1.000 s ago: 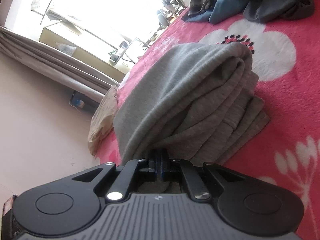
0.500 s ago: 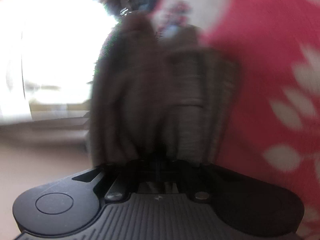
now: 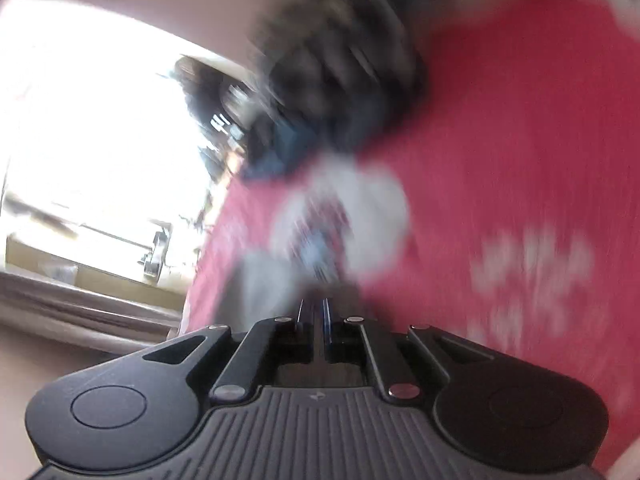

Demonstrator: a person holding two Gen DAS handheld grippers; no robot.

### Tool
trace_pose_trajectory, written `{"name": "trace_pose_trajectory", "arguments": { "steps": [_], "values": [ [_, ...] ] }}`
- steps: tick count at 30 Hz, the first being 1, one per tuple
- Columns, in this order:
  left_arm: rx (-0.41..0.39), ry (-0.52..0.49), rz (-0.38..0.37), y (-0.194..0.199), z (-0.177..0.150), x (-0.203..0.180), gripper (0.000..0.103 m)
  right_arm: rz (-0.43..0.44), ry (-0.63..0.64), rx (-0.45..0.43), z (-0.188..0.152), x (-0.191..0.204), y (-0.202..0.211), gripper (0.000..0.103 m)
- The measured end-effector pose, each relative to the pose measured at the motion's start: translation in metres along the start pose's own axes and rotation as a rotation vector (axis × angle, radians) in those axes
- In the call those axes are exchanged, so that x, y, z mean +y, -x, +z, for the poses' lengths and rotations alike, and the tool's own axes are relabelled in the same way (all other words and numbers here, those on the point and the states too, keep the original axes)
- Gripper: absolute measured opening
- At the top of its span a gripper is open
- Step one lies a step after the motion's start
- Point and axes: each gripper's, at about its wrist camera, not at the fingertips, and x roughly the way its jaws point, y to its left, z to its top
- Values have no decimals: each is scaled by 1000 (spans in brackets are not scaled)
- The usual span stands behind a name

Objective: Fold clothes

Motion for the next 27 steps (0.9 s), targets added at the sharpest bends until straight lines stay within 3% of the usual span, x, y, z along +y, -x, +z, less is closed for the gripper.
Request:
{"name": "trace_pose_trajectory", "arguments": {
  "steps": [2,5,9,10,12,15,24,27],
  "values": [
    [4,2,-8,0,1,3,13,18,175,-53,6,32,11,5],
    [11,30,-31,1,3,9,13,43,460,17,-6,79,-9,5],
    [15,92,-85,2,3,17,14,-280,764,100,-61,76,-60,0],
    [12,114,-111,2,2,18,14,-322,783,95,-68,60,-73,0],
    [2,122,-121,1,3,17,15,-319,791,46,-70,47,-80,0],
    [1,165,-139,0,3,20,16,-321,792,61,-65,54,-83,0],
    [23,631,-270,24,-9,60,19,-254,795,25,-63,41,-79,0],
    [-13,842,-310,37,-15,86,20,-230,781,15,-62,37,-79,0]
  ]
}}
